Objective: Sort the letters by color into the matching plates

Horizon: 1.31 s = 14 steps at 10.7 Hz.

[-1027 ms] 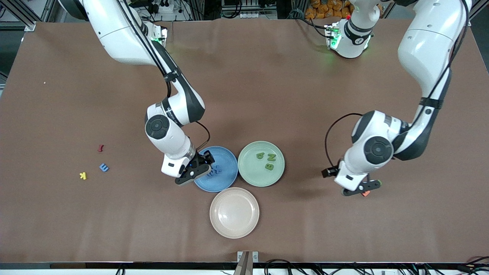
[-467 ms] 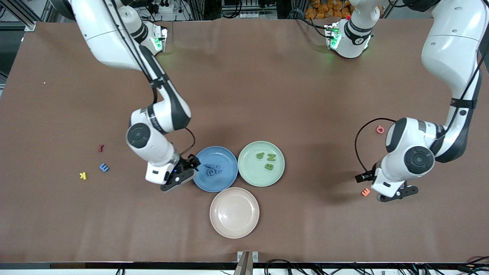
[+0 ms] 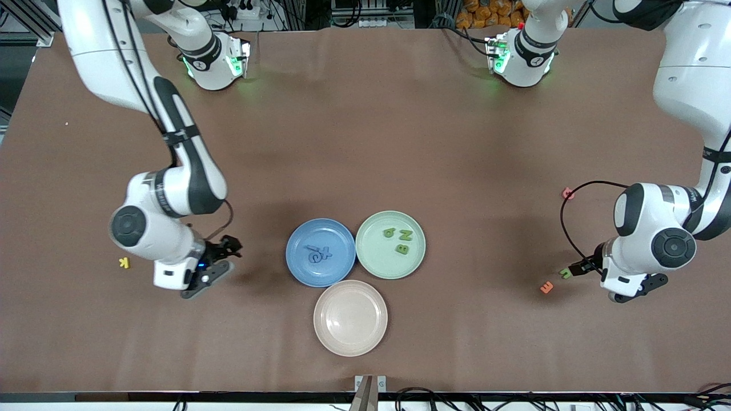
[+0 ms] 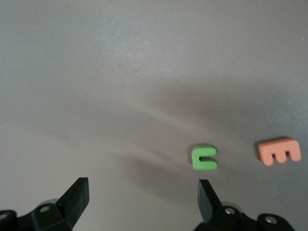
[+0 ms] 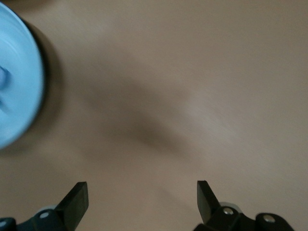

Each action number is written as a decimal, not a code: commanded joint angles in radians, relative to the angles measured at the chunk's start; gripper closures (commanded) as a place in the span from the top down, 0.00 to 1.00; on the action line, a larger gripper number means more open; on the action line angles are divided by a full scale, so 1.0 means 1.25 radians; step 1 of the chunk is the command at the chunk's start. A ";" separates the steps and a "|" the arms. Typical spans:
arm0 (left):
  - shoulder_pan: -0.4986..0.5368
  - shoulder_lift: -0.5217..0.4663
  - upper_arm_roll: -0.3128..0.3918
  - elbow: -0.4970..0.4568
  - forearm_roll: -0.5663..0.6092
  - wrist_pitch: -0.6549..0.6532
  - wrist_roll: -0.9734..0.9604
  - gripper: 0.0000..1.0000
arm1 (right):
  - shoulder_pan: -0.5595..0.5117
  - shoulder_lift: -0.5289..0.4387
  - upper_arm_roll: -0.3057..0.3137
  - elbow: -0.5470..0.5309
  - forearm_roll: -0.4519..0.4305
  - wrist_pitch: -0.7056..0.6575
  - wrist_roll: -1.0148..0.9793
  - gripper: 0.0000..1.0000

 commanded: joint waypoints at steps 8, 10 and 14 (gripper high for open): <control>-0.009 0.078 0.008 0.018 -0.061 0.145 -0.054 1.00 | -0.191 -0.015 -0.054 -0.107 -0.013 0.029 -0.373 1.00; -0.013 0.085 0.008 0.023 -0.072 0.152 -0.058 1.00 | -0.204 -0.015 -0.051 -0.161 -0.013 0.111 -0.392 1.00; -0.012 0.085 0.008 0.022 -0.071 0.152 -0.056 1.00 | -0.202 -0.008 -0.050 -0.231 -0.013 0.215 -0.398 1.00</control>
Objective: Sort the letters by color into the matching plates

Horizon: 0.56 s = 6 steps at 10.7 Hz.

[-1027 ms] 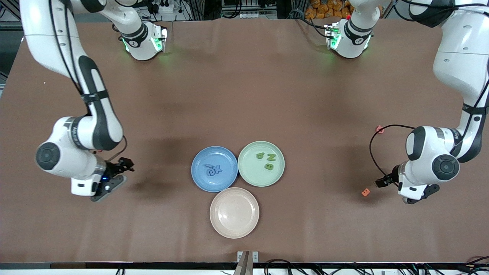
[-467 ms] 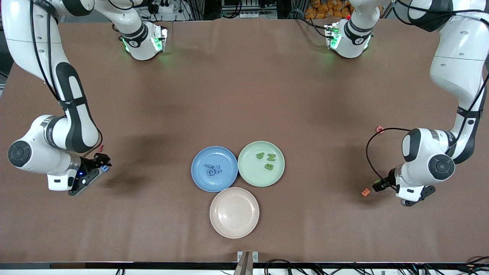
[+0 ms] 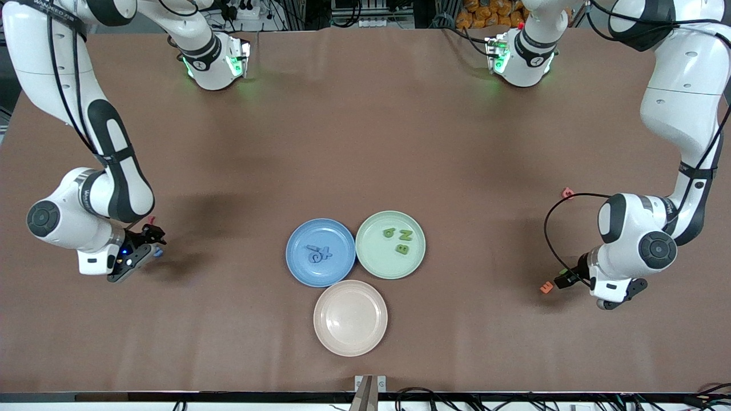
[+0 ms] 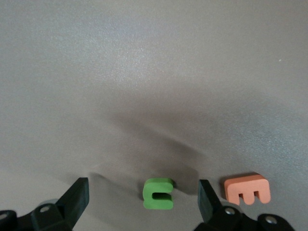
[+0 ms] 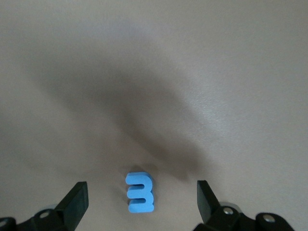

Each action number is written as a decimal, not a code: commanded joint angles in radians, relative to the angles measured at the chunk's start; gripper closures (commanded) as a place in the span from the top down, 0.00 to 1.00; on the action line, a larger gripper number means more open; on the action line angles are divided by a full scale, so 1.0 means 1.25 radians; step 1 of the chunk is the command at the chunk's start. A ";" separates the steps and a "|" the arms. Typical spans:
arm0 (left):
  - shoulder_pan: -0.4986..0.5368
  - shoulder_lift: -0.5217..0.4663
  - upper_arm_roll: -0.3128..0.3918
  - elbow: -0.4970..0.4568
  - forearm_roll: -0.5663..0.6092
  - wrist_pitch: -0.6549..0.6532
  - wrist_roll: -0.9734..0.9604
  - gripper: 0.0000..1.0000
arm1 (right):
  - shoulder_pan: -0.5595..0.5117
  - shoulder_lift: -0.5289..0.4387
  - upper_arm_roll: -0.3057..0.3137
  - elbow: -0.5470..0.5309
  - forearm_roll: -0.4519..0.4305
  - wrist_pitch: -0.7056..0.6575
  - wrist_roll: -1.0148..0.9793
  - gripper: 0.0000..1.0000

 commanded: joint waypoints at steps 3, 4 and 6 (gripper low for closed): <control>-0.006 0.006 0.005 0.014 -0.019 0.002 -0.009 1.00 | -0.010 -0.008 0.012 -0.071 -0.011 0.094 -0.027 1.00; -0.005 0.006 0.005 0.012 -0.019 0.000 -0.010 1.00 | -0.010 -0.007 0.012 -0.072 -0.011 0.099 -0.032 1.00; -0.006 0.006 0.005 0.011 -0.019 0.002 -0.054 1.00 | -0.011 -0.007 0.012 -0.087 -0.011 0.128 -0.046 0.86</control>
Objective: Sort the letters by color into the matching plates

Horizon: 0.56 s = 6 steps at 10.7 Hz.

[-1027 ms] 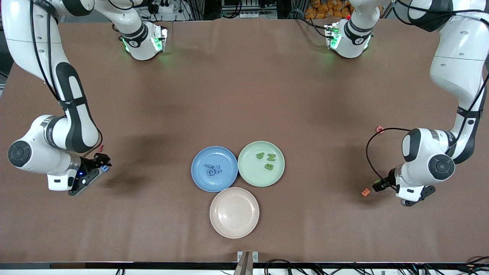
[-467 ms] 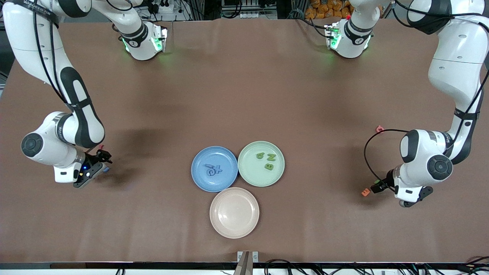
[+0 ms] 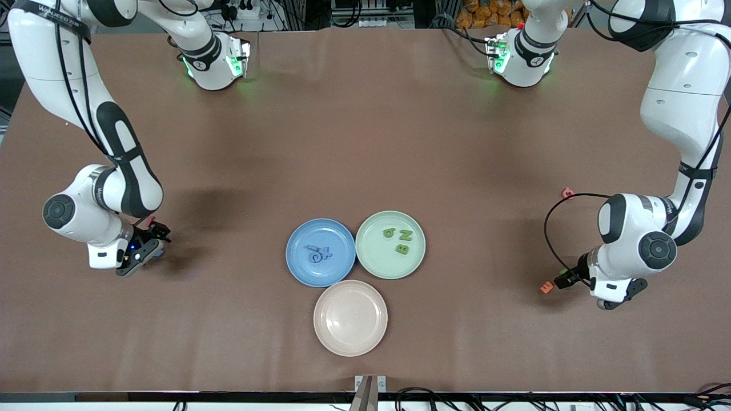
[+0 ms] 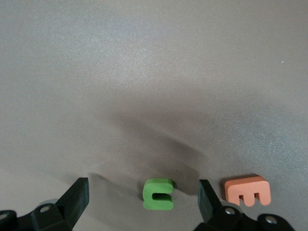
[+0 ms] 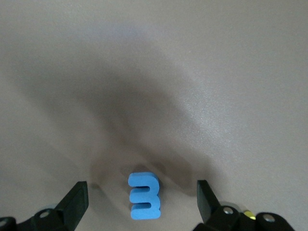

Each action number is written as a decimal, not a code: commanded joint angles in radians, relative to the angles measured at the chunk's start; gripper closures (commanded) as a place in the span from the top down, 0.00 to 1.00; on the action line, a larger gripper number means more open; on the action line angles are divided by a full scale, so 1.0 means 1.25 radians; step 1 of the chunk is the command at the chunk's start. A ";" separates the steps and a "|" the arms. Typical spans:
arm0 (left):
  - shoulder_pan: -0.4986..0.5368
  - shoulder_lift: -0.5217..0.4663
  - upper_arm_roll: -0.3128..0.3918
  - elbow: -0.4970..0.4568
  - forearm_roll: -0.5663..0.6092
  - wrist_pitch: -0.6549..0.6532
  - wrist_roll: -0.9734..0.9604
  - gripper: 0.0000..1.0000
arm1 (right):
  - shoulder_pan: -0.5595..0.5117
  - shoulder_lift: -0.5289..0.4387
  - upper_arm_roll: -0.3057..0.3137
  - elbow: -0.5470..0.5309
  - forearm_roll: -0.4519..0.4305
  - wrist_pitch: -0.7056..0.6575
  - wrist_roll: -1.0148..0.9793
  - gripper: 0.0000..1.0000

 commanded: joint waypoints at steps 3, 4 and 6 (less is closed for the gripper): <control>-0.005 0.005 0.005 0.011 -0.029 0.002 -0.061 1.00 | -0.015 -0.006 0.009 -0.027 -0.011 0.049 -0.043 0.55; -0.005 0.005 0.005 0.010 -0.049 0.002 -0.063 1.00 | -0.015 -0.006 0.009 -0.028 -0.011 0.051 -0.044 0.47; -0.003 0.004 0.005 0.003 -0.050 0.002 -0.065 1.00 | -0.014 -0.006 0.009 -0.028 -0.010 0.051 -0.044 0.34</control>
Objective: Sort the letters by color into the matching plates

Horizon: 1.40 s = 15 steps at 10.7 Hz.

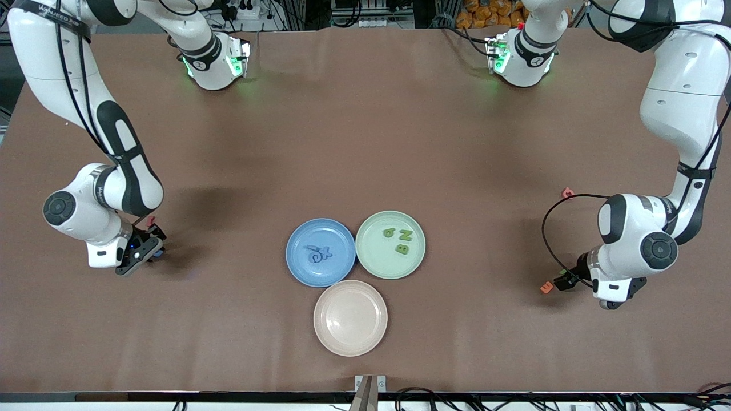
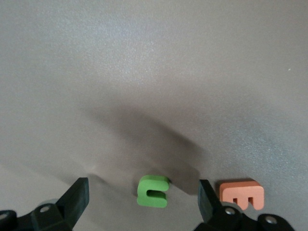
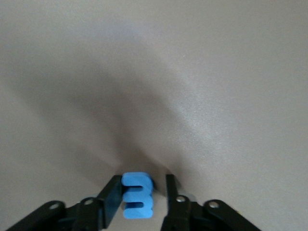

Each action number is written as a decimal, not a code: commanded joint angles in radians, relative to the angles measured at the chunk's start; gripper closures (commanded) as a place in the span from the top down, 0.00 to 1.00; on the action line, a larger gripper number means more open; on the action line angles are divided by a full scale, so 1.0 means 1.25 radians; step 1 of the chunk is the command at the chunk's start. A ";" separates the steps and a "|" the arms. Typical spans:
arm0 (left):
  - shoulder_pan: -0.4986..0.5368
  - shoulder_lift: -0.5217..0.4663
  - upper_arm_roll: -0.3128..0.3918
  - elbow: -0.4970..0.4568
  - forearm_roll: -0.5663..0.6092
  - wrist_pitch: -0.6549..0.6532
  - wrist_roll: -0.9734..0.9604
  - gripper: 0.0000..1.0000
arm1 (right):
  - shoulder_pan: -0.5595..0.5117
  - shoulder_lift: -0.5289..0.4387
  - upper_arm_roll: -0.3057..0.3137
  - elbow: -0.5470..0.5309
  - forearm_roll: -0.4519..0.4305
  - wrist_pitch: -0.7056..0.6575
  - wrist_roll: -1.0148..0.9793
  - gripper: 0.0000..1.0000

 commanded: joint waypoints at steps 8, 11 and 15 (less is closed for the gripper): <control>0.003 -0.005 0.006 -0.037 -0.005 0.035 0.000 1.00 | -0.011 -0.014 0.045 -0.003 -0.004 0.003 0.079 0.22; 0.007 -0.007 0.006 -0.042 -0.006 0.032 0.001 0.00 | -0.005 -0.032 0.088 0.024 -0.002 -0.051 0.221 0.22; 0.005 -0.008 0.005 -0.037 -0.006 0.032 -0.006 0.00 | 0.070 -0.044 0.106 0.047 0.084 -0.079 0.403 0.21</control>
